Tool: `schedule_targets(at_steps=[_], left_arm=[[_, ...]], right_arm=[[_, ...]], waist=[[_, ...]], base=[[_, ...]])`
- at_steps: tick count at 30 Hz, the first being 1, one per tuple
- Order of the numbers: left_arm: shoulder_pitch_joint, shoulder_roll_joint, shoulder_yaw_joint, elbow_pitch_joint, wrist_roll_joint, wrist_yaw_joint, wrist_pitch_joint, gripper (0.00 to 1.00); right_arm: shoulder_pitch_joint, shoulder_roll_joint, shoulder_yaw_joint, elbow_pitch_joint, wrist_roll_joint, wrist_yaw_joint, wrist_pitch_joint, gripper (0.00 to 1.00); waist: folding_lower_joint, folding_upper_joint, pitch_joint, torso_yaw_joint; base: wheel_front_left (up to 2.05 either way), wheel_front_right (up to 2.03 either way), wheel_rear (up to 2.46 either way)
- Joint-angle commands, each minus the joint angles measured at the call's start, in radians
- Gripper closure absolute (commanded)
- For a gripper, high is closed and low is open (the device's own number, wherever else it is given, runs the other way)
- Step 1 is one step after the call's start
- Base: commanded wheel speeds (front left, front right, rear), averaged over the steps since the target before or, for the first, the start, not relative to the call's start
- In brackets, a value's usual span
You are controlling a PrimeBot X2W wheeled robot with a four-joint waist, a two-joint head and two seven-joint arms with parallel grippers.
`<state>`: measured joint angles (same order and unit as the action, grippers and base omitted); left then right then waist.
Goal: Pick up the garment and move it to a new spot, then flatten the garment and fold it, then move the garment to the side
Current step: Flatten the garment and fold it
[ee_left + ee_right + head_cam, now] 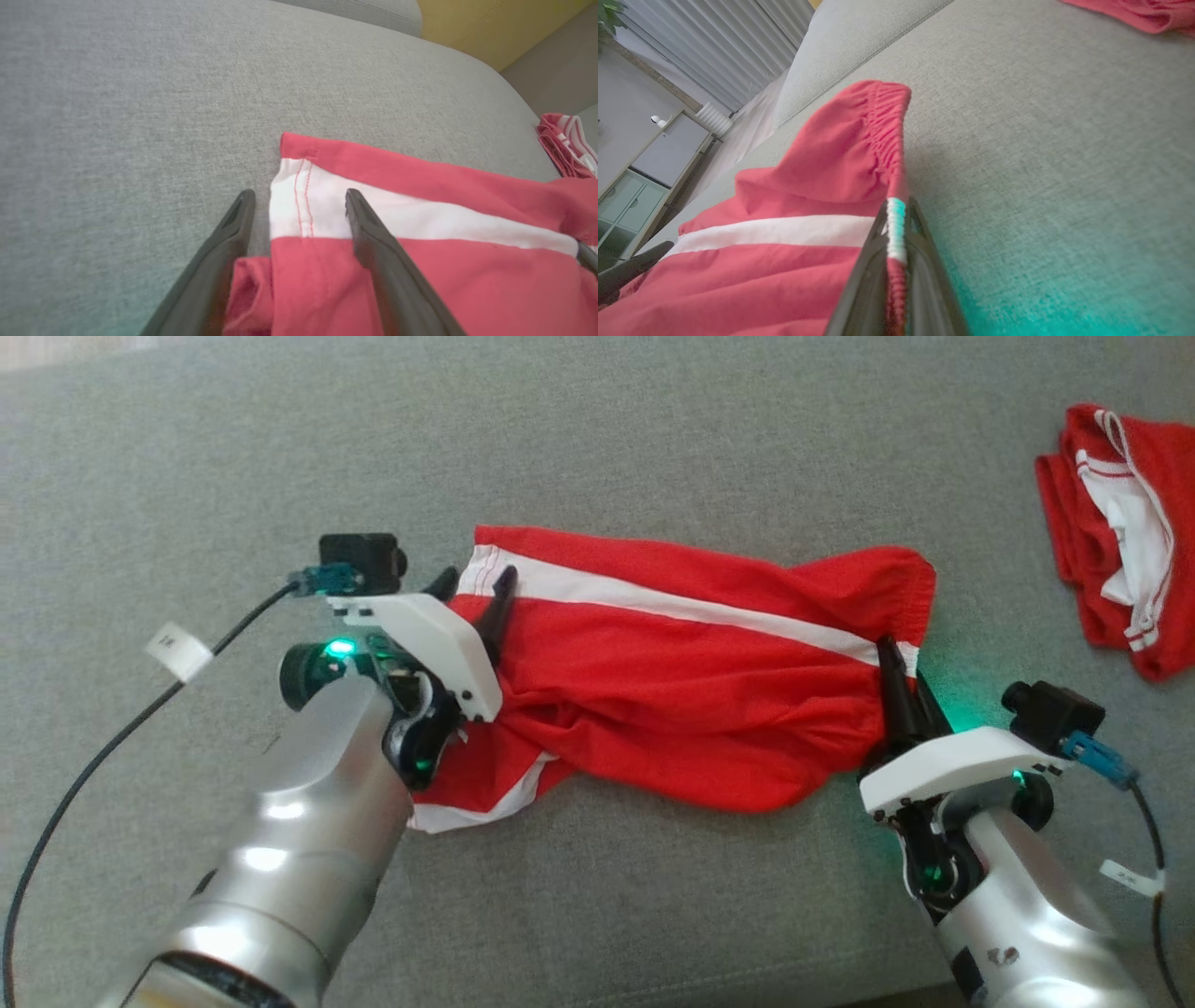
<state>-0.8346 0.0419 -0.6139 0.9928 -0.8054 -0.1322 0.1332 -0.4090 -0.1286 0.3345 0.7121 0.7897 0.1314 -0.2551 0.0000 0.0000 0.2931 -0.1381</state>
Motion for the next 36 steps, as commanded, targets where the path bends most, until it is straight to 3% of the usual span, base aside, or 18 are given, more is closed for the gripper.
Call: schedule_targets(at_steps=[1,8,16,20,21,25,26,27,36], left_arm=[[-0.006,0.014,0.002,-0.013,-0.005,0.002,0.014,0.00],[-0.005,0.013,-0.038,0.008,-0.031,0.002,0.031,0.00],[-0.023,0.015,-0.068,-0.008,-0.063,0.002,-0.032,0.00],[-0.023,0.020,-0.087,-0.013,-0.081,0.002,-0.064,0.36],[-0.024,0.023,-0.093,-0.015,-0.083,0.002,-0.075,0.51],[-0.036,0.033,-0.106,-0.016,-0.091,0.002,-0.136,0.83],[-0.039,0.035,-0.108,-0.017,-0.093,0.002,-0.154,0.96],[-0.043,0.037,-0.113,-0.018,-0.093,0.002,-0.171,1.00],[-0.074,0.075,-0.134,-0.121,-0.170,0.002,-0.260,1.00]], right_arm=[[0.002,0.018,0.020,-0.018,-0.010,-0.001,-0.007,1.00],[0.006,0.030,0.034,-0.014,-0.013,-0.001,-0.007,1.00],[0.001,0.037,0.052,-0.011,-0.008,-0.001,-0.007,1.00],[0.000,0.037,0.058,-0.009,-0.006,-0.001,-0.007,1.00],[0.000,0.037,0.060,-0.009,-0.005,-0.001,-0.007,1.00],[-0.004,0.037,0.061,-0.014,-0.001,-0.001,-0.007,1.00],[-0.006,0.037,0.061,-0.017,0.000,-0.001,-0.007,1.00],[-0.008,0.038,0.059,-0.021,0.001,-0.001,-0.007,1.00],[-0.040,0.026,0.022,-0.129,0.012,-0.001,-0.007,1.00]], waist=[[0.0000,0.0000,-0.010,0.004],[0.0000,0.0000,-0.023,0.003],[0.0000,0.0000,-0.017,-0.010],[0.0000,0.0000,-0.017,-0.014],[0.0000,0.0000,-0.016,-0.015],[0.0000,0.0000,-0.011,-0.016],[0.0000,0.0000,-0.010,-0.015],[0.0000,0.0000,-0.010,-0.014],[0.0000,0.0000,-0.068,0.019]], base=[[0.00,0.00,0.00],[0.00,0.00,0.00],[0.00,0.00,0.00],[0.00,0.00,0.00],[0.00,0.00,0.00],[0.00,0.00,0.00],[0.00,0.00,0.00],[0.00,0.00,0.00],[0.00,0.00,0.00]])
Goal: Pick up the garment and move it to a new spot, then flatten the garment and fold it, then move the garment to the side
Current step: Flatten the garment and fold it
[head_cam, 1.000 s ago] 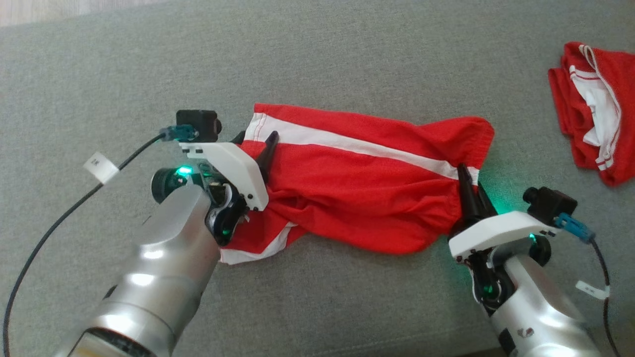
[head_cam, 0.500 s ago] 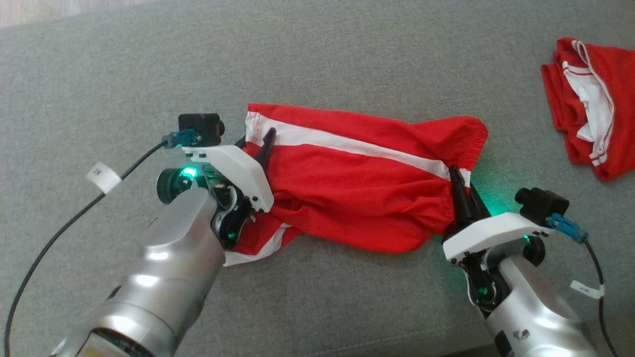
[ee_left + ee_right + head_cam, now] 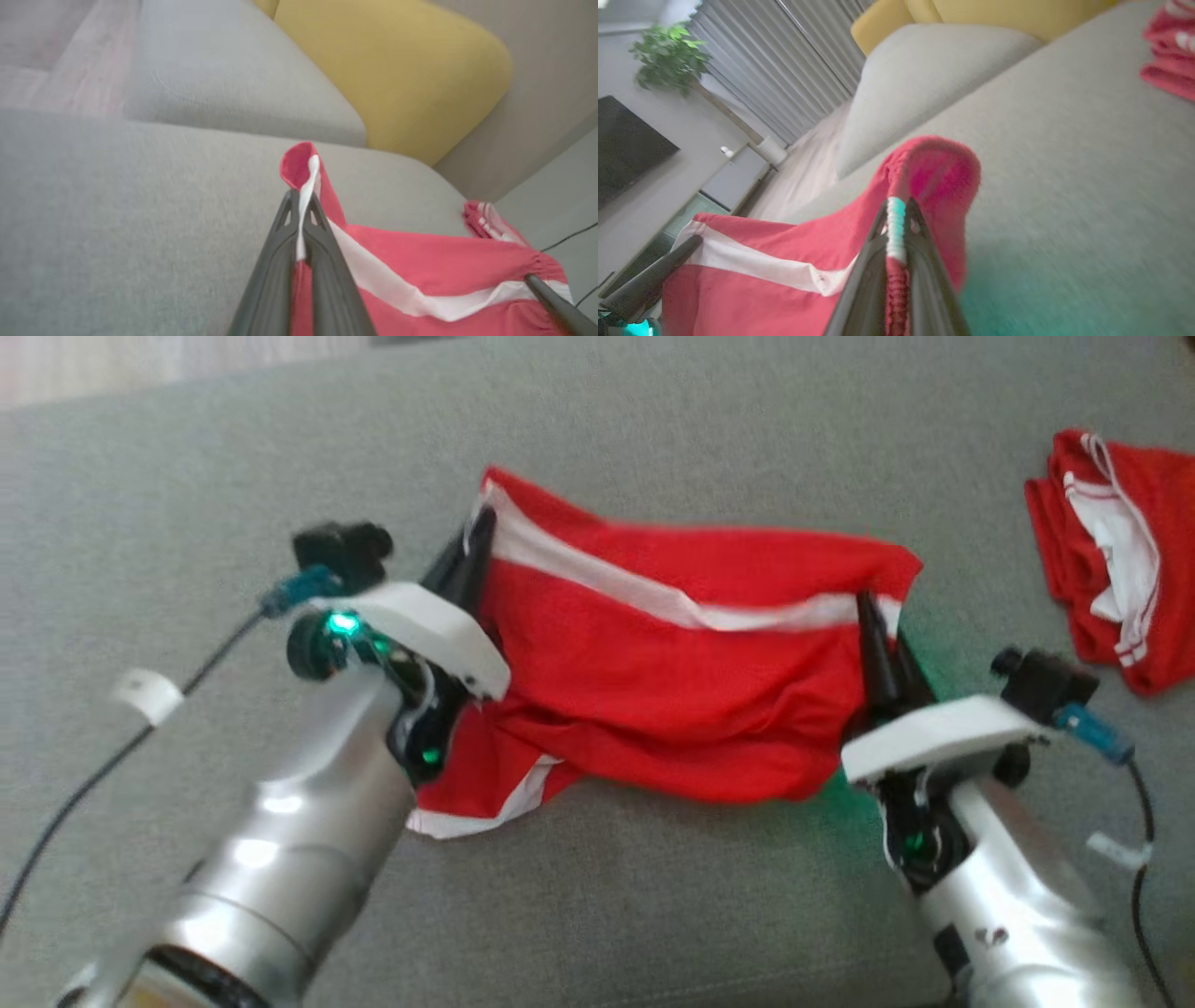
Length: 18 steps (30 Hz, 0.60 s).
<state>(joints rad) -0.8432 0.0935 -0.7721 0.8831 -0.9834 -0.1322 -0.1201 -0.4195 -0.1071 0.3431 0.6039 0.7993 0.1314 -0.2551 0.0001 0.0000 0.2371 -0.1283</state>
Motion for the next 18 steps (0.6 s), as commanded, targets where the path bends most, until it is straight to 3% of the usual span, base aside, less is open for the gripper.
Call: schedule_targets(at_steps=[1,11,18], left_arm=[[-0.071,0.036,0.025,-0.035,-0.009,0.002,-0.015,1.00],[-0.086,0.188,0.043,-0.223,-0.116,0.002,-0.036,1.00],[-0.088,0.255,0.098,-0.338,-0.173,0.025,-0.004,1.00]], right_arm=[[-0.039,-0.001,0.012,-0.041,0.005,-0.001,-0.007,1.00],[-0.128,-0.094,0.044,-0.201,0.050,-0.001,-0.007,1.00],[-0.219,-0.172,0.066,-0.286,0.114,-0.001,0.069,1.00]], waist=[[-0.0001,0.0000,-0.029,0.015],[-0.0001,0.0000,-0.229,0.091],[-0.0001,0.0000,-0.246,0.136]], base=[[0.00,0.00,0.00],[0.00,0.00,0.00],[0.00,0.00,0.00]])
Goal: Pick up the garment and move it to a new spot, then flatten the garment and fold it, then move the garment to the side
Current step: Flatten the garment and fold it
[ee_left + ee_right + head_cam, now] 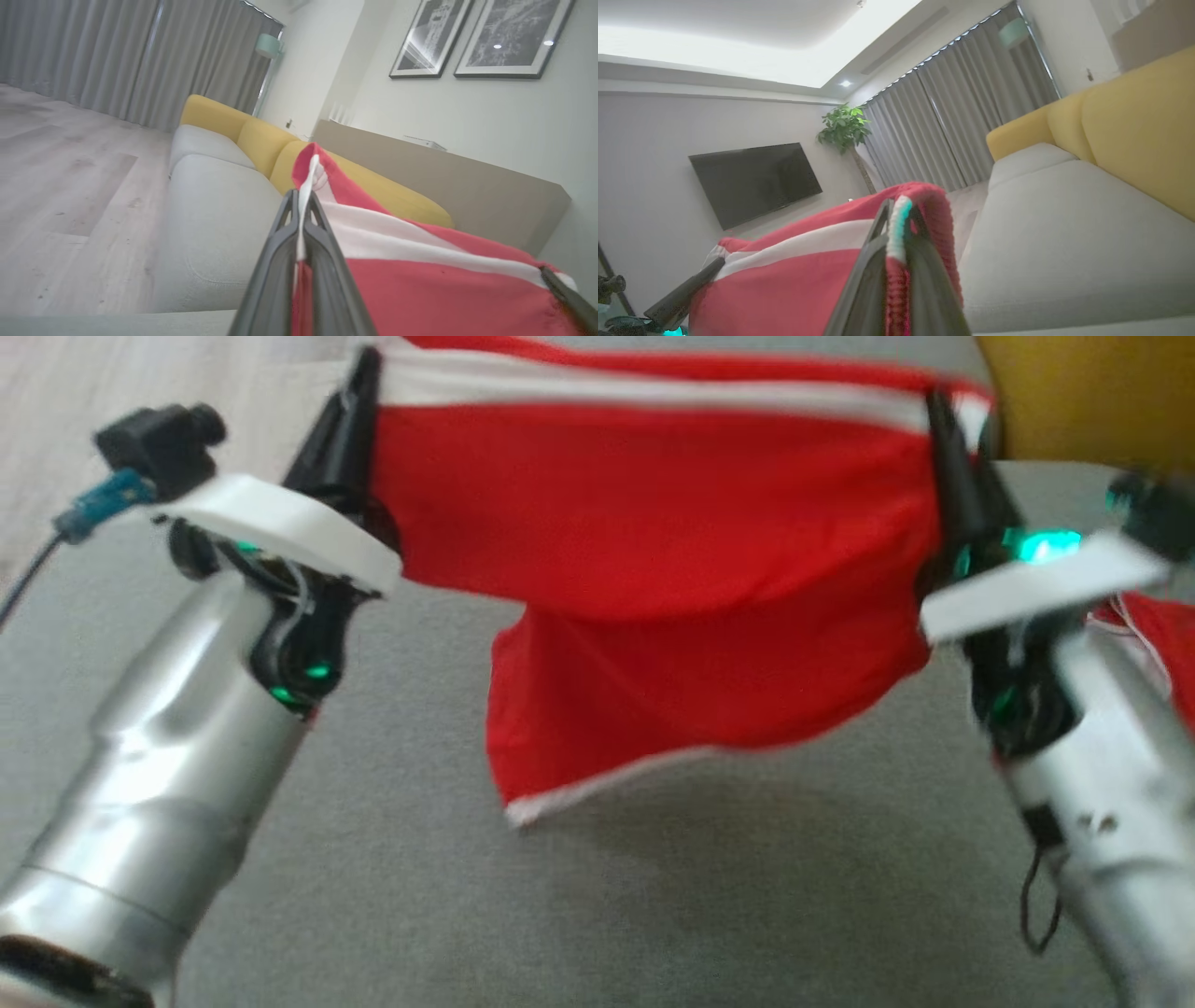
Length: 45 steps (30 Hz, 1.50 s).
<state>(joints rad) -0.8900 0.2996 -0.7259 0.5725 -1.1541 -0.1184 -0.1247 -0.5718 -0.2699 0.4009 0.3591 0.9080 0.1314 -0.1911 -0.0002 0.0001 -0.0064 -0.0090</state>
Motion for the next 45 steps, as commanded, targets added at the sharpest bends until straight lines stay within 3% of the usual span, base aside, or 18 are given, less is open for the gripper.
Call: schedule_targets(at_steps=[1,6,12,16,20,24,26,31,35,38,45], left_arm=[[-0.047,0.060,0.058,-0.040,-0.003,0.024,0.006,1.00],[-0.122,0.078,0.100,-0.056,0.006,0.084,-0.008,1.00],[-0.298,0.064,0.139,0.022,0.117,0.137,-0.115,1.00],[-0.377,0.020,0.212,0.040,0.201,0.143,-0.136,1.00],[-0.344,-0.033,0.314,-0.007,0.308,0.112,-0.137,1.00],[-0.190,-0.100,0.383,-0.016,0.398,0.048,-0.137,1.00],[-0.144,-0.114,0.396,-0.016,0.412,0.036,-0.137,1.00],[0.133,-0.170,0.454,-0.014,0.462,-0.003,-0.137,1.00],[0.362,-0.210,0.536,-0.057,0.484,-0.011,-0.137,1.00],[0.505,-0.228,0.538,-0.097,0.510,-0.012,-0.137,1.00],[0.765,-0.248,0.629,-0.193,0.492,-0.012,-0.137,1.00]], right_arm=[[-0.089,-0.017,0.011,-0.044,0.005,-0.001,0.023,1.00],[-0.261,-0.023,0.022,0.006,-0.031,-0.001,0.075,1.00],[-0.531,-0.002,0.058,0.174,-0.173,-0.001,-0.019,1.00],[-0.657,-0.001,0.064,0.268,-0.247,-0.001,-0.064,1.00],[-0.699,-0.010,0.053,0.282,-0.312,-0.001,-0.070,1.00],[-0.567,-0.021,0.062,0.247,-0.332,-0.001,-0.070,1.00],[-0.522,-0.023,0.077,0.239,-0.327,-0.001,-0.070,1.00],[-0.242,-0.026,0.175,0.155,-0.275,-0.001,-0.071,1.00],[-0.023,-0.015,0.166,0.074,-0.230,-0.001,-0.071,1.00],[0.117,0.001,0.144,0.026,-0.212,-0.001,-0.071,1.00],[0.353,0.039,0.124,-0.047,-0.189,-0.001,-0.071,1.00]], waist=[[0.0002,-0.0001,0.009,0.020],[0.0002,-0.0001,0.108,0.032],[0.0002,-0.0001,0.195,0.055],[0.0002,-0.0001,0.220,0.082],[0.0002,-0.0001,0.240,0.106],[0.0002,-0.0001,0.260,0.125],[0.0002,-0.0001,0.260,0.125],[0.0002,-0.0001,0.236,0.103],[0.0002,-0.0001,0.188,0.077],[0.0002,-0.0001,0.141,0.062],[0.0002,-0.0001,0.020,0.040]], base=[[0.00,0.00,0.00],[0.00,0.00,0.00],[0.00,0.00,0.00],[0.00,0.00,0.00],[0.00,0.00,0.00],[0.00,0.00,0.00],[0.00,0.00,0.00],[0.00,0.00,0.00],[0.00,0.00,0.00],[0.00,0.00,0.00],[0.00,0.00,0.00]])
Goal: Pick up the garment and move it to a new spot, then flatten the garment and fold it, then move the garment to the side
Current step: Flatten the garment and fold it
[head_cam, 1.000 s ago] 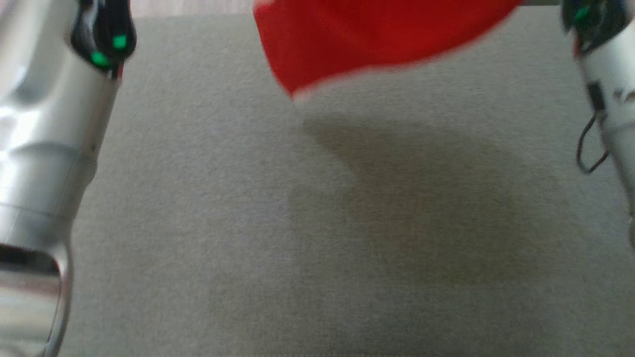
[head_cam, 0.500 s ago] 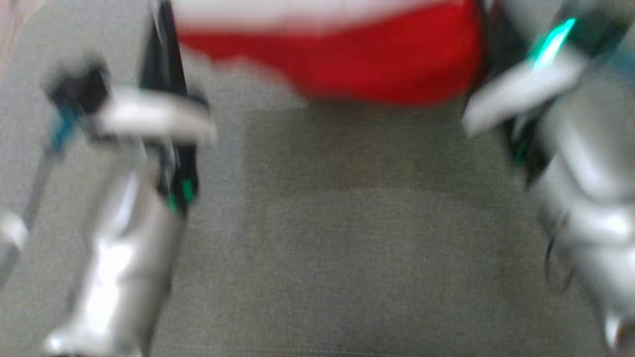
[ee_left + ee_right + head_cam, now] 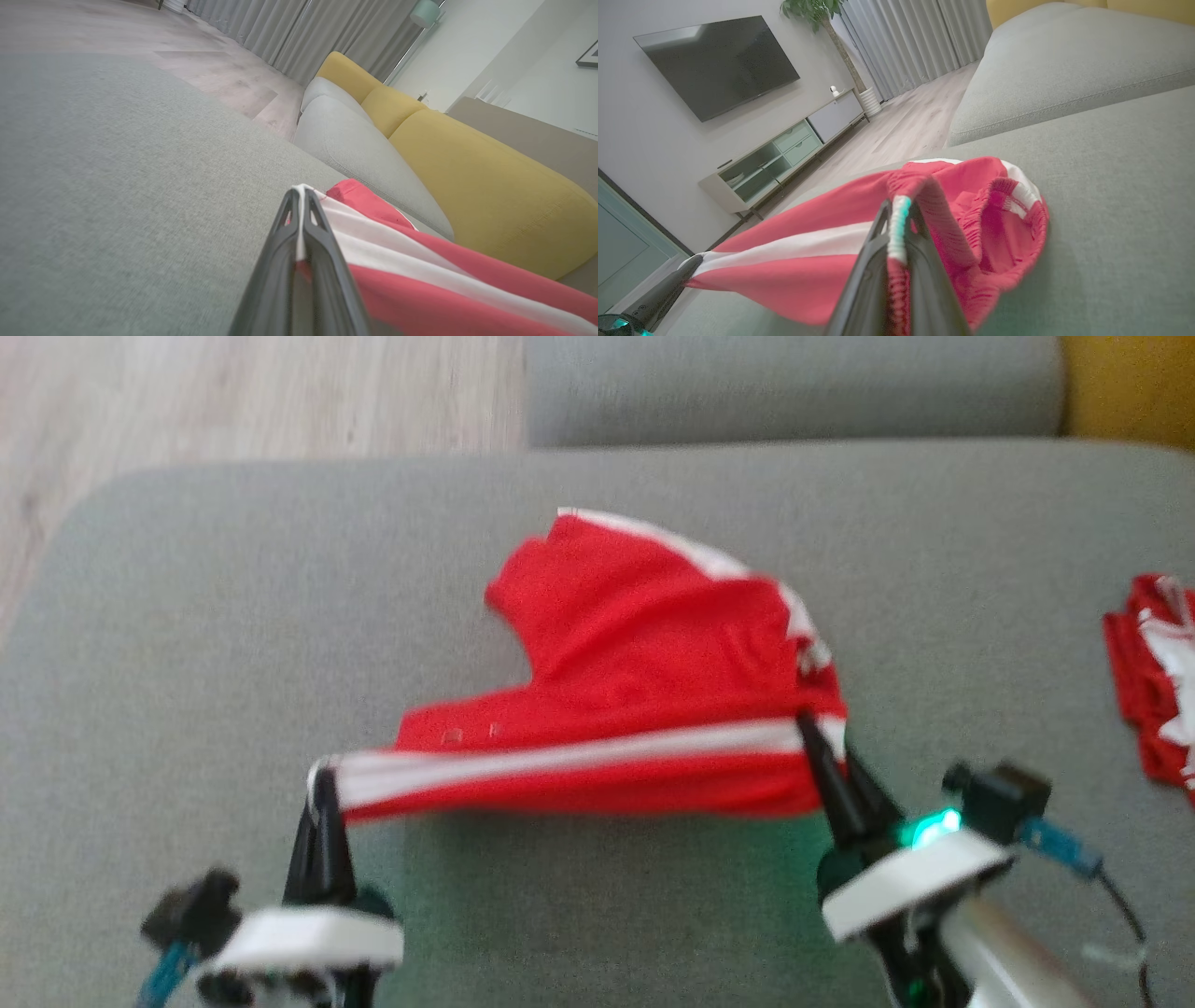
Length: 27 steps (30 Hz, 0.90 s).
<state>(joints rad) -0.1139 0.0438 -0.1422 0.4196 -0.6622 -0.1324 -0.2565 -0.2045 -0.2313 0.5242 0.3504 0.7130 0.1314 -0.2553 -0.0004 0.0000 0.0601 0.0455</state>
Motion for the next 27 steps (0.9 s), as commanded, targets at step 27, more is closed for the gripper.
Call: schedule_targets(at_steps=[27], left_arm=[[-0.377,0.179,-0.237,-0.045,-0.064,0.002,0.055,1.00]], right_arm=[[-0.041,0.144,-0.135,-0.042,0.056,-0.001,-0.006,1.00]], waist=[[0.0004,0.0000,0.122,-0.125]], base=[[0.00,0.00,0.00]])
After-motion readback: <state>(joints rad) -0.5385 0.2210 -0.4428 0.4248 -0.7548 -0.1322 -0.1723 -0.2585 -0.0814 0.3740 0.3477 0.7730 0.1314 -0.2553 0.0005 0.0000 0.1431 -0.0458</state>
